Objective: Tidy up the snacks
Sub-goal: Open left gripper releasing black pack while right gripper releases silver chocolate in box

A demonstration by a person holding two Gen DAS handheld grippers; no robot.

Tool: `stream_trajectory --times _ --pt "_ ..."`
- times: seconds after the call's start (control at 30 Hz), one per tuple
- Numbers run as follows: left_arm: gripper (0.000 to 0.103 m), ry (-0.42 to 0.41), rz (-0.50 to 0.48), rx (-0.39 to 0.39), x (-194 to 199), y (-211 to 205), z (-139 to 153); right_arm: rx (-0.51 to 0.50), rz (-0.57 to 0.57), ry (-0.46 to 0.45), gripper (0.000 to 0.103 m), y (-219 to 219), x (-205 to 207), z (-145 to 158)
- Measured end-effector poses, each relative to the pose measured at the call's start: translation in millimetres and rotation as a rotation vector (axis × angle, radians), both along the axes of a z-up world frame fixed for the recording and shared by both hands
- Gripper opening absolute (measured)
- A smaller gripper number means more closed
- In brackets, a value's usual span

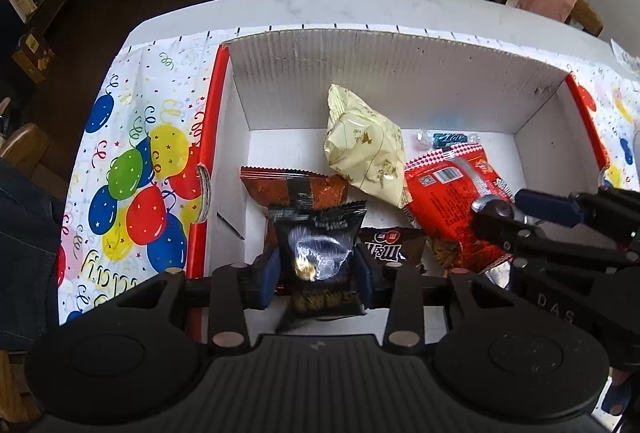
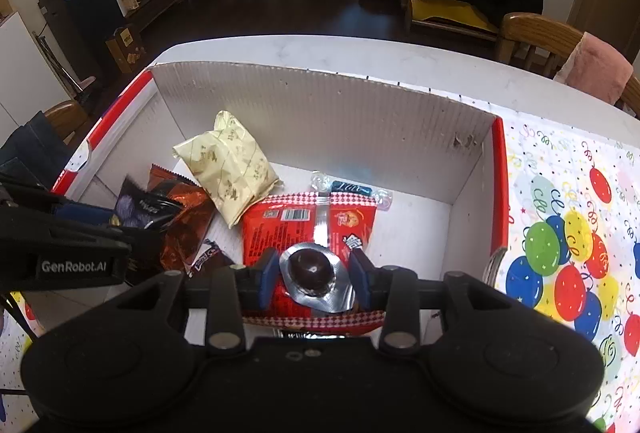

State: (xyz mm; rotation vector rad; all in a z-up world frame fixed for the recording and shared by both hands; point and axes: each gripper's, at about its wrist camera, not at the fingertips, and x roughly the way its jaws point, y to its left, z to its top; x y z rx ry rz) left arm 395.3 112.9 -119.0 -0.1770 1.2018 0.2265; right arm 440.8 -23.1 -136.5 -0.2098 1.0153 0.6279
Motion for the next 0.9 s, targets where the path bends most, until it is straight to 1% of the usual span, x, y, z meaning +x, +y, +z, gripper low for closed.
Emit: stream_trajectory --times 0.07,0.23,0.67,0.77,0.83,0.9 --pt "0.043 -0.011 -0.003 0.002 -3 -1 3 0.004 -0.001 0.0 0.039 -1 -2 2" --pt "0.044 -0.045 -0.002 -0.002 -12 -1 14 0.021 0.003 -0.004 0.045 -7 -10 11" --pt "0.044 -0.141 -0.023 -0.005 -51 -6 45 0.106 -0.002 -0.043 0.052 -30 -41 50" --pt "0.044 -0.166 -0.033 -0.008 -60 -10 53 0.125 -0.006 -0.057 0.056 -32 -50 60" --pt "0.044 -0.181 -0.042 -0.01 -67 -13 58 0.138 -0.009 -0.066 0.062 -34 -56 64" --pt "0.046 -0.197 -0.05 -0.007 -75 -15 63 0.153 -0.013 -0.07 0.063 -35 -62 69"
